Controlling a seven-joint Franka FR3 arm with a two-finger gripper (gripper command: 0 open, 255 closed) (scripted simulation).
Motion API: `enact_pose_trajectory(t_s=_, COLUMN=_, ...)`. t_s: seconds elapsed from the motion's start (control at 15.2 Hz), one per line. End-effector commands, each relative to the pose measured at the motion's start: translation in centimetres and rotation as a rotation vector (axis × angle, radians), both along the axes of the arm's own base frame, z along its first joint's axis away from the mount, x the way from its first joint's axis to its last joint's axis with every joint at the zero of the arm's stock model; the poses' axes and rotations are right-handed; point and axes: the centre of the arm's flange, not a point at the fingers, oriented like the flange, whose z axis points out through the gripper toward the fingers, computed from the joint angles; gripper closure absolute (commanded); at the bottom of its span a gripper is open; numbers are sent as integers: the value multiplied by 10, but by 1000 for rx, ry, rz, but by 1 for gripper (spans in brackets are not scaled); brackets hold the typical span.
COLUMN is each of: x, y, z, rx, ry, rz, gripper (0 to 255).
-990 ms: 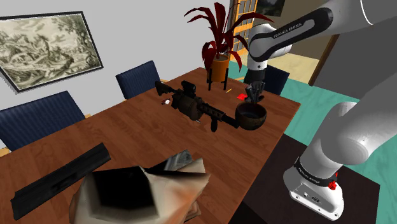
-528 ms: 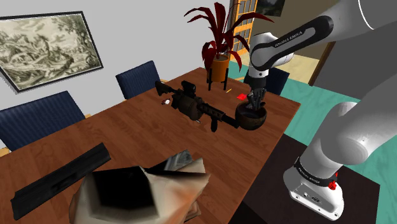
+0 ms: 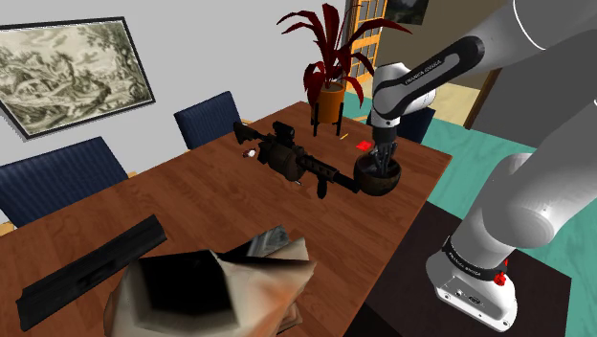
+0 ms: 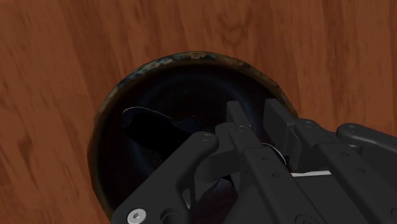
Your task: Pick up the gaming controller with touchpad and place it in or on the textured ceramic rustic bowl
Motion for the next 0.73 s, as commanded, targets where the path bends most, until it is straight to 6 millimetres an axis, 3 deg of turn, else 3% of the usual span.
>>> enact_pose_trajectory(t_s=0.0, x=0, y=-1, z=-2, rx=0, ry=-1, rz=0, gripper=255)
enact_pose_trajectory(t_s=0.33, x=0, y=-1, z=-2, rx=0, ry=-1, rz=0, gripper=255)
enact_pose_trajectory(t_s=0.4, x=0, y=-1, z=-2, rx=0, ry=-1, rz=0, gripper=0)
enact_pose_trajectory(t_s=0.66, x=0, y=-1, z=-2, rx=0, ry=-1, rz=0, gripper=0)
